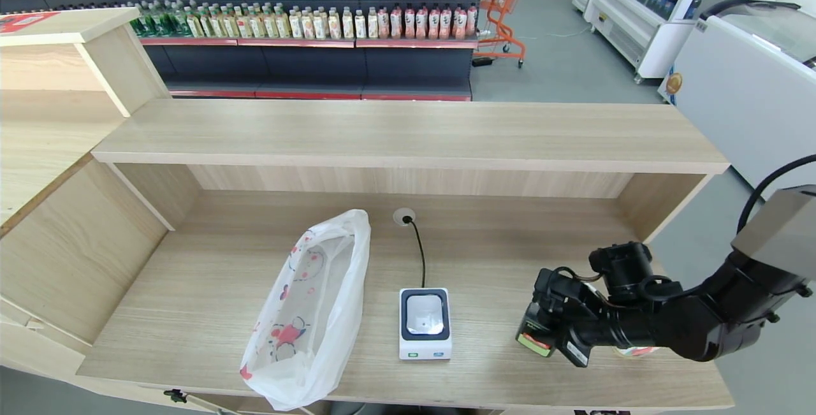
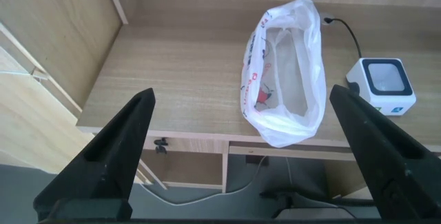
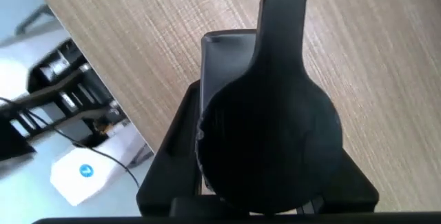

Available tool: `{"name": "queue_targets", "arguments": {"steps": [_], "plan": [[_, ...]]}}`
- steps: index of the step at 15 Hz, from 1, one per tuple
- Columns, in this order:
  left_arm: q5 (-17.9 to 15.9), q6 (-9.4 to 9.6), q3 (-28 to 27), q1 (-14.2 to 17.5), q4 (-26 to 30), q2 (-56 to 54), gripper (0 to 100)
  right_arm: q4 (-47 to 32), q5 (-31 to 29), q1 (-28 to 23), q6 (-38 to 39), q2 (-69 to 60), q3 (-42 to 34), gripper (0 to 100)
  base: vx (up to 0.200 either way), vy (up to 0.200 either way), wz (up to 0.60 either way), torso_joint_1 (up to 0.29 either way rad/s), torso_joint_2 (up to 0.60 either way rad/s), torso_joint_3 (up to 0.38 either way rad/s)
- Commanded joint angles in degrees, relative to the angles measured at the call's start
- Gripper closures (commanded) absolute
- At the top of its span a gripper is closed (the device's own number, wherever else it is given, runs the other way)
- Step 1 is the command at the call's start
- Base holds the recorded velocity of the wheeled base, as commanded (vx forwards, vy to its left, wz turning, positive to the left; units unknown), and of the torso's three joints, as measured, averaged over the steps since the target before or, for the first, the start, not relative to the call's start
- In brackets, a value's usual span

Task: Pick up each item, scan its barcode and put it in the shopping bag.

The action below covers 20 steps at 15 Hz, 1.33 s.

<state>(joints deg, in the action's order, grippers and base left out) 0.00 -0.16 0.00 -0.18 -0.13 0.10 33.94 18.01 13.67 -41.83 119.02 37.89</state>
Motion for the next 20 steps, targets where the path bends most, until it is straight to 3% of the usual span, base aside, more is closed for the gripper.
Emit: {"name": "queue_targets", "arguments": {"steps": [1, 3, 4, 7, 9, 11, 12, 14, 15, 16, 18, 19, 20], "plan": [[0.0, -0.02, 0.0, 0.01, -0.04, -0.01, 0, 1.31, 2.03, -0.57, 14.84, -12.32, -1.24, 100, 0.0, 0.0, 0.0, 0.0, 0.0, 0.0], [0.0, -0.02, 0.0, 0.01, -0.04, -0.01, 0, 5.96, 1.86, -2.68, 25.65, -19.44, -3.35, 100, 0.0, 0.0, 0.0, 0.0, 0.0, 0.0], [0.0, -0.02, 0.0, 0.01, 0.05, -0.01, 0, 7.02, 1.77, -3.47, 25.04, -22.86, -6.07, 100, 0.0, 0.0, 0.0, 0.0, 0.0, 0.0], [0.0, -0.02, 0.0, 0.09, 0.05, -0.01, 0, 17.13, 2.12, -6.63, 13.61, -29.19, -14.77, 100, 0.0, 0.0, 0.0, 0.0, 0.0, 0.0], [0.0, -0.02, 0.0, 0.01, 0.05, -0.01, 0, 23.72, 6.25, -6.72, 7.55, -30.25, -18.03, 100, 0.0, 0.0, 0.0, 0.0, 0.0, 0.0], [0.0, -0.02, 0.0, 0.01, -0.04, -0.01, 0, 27.23, 16.01, -8.04, -2.82, -29.54, -18.46, 100, 0.0, 0.0, 0.0, 0.0, 0.0, 0.0], [0.0, -0.02, 0.0, 0.01, 0.05, -0.01, 0, 28.99, 24.8, -9.62, -8.97, -28.84, -18.46, 100, 0.0, 0.0, 0.0, 0.0, 0.0, 0.0], [0.0, -0.02, 0.0, 0.01, 0.05, -0.01, 0, 28.55, 44.75, -11.38, -28.93, -26.38, -18.55, 100, 0.0, 0.0, 0.0, 0.0, 0.0, 0.0], [0.0, -0.02, 0.0, 0.01, -0.04, -0.01, 0, 24.24, 51.78, -10.59, -45.36, -23.92, -18.38, 100, 0.0, 0.0, 0.0, 0.0, 0.0, 0.0], [0.0, -0.02, 0.0, 0.01, -0.04, -0.01, 0, 15.81, 53.27, -8.39, -57.05, -22.86, -18.11, 100, 0.0, 0.0, 0.0, 0.0, 0.0, 0.0], [0.0, -0.02, 0.0, 0.01, 0.05, -0.01, 0, -5.55, 49.67, -5.93, -70.15, -24.01, -14.51, 100, 0.0, 0.0, 0.0, 0.0, 0.0, 0.0], [0.0, -0.02, 0.0, 0.09, 0.05, -0.01, 0, -14.51, 44.66, -4.17, -79.81, -25.5, -13.45, 100, 0.0, 0.0, 0.0, 0.0, 0.0, 0.0], [0.0, -0.02, 0.0, 0.01, -0.04, -0.01, 0, -19.79, 42.73, -1.62, -86.76, -26.12, -12.84, 100, 0.0, 0.0, 0.0, 0.0, 0.0, 0.0]]}}
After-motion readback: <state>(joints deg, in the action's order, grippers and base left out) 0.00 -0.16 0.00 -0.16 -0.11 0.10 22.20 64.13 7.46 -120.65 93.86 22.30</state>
